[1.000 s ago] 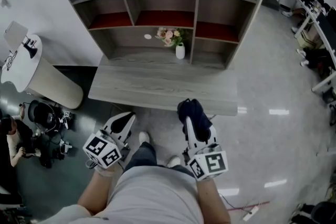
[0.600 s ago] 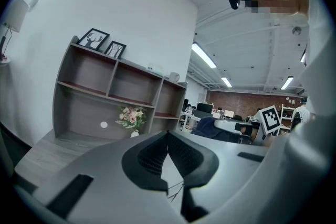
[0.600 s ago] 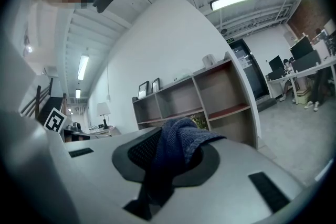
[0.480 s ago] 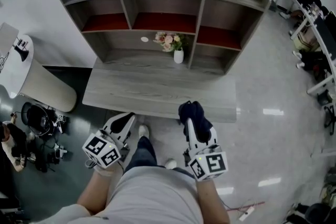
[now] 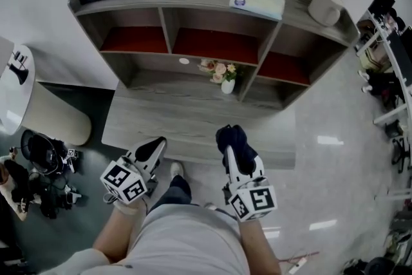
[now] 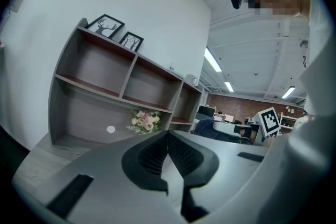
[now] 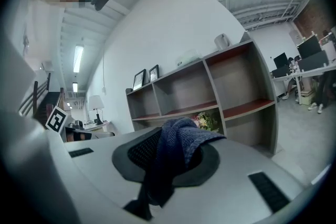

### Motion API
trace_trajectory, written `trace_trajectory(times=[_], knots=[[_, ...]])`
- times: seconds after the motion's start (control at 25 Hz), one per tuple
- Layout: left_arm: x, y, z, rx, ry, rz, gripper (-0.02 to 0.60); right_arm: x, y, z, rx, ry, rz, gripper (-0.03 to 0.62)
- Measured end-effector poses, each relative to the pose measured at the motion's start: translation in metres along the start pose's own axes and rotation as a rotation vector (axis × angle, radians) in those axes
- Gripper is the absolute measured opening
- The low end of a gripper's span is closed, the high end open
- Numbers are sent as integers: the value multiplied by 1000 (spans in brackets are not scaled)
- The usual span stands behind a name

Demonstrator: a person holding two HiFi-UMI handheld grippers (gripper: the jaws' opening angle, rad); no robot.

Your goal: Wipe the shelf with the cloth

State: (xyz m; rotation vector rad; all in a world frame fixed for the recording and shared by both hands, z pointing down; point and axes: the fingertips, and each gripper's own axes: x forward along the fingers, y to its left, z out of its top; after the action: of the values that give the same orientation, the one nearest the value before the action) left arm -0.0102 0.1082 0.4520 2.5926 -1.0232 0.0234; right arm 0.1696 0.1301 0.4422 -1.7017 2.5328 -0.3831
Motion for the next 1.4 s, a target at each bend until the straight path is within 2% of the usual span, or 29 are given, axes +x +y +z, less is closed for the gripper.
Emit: trace_trajectory(times=[0.4,0.76,1.12,1.4], knots=[[27,92,38,-29,6,-35,15,100,17,7,-29,52,-9,57],[37,168,64,-50,5,-66,15,188,17,41,-37,-8,-64,57],[44,198,71,-47,11,-98,17,259,16,76,-136,-22,-64,57],[43,203,75,-53,3,-76,17,305,10,101,-199,-12,-34,57]])
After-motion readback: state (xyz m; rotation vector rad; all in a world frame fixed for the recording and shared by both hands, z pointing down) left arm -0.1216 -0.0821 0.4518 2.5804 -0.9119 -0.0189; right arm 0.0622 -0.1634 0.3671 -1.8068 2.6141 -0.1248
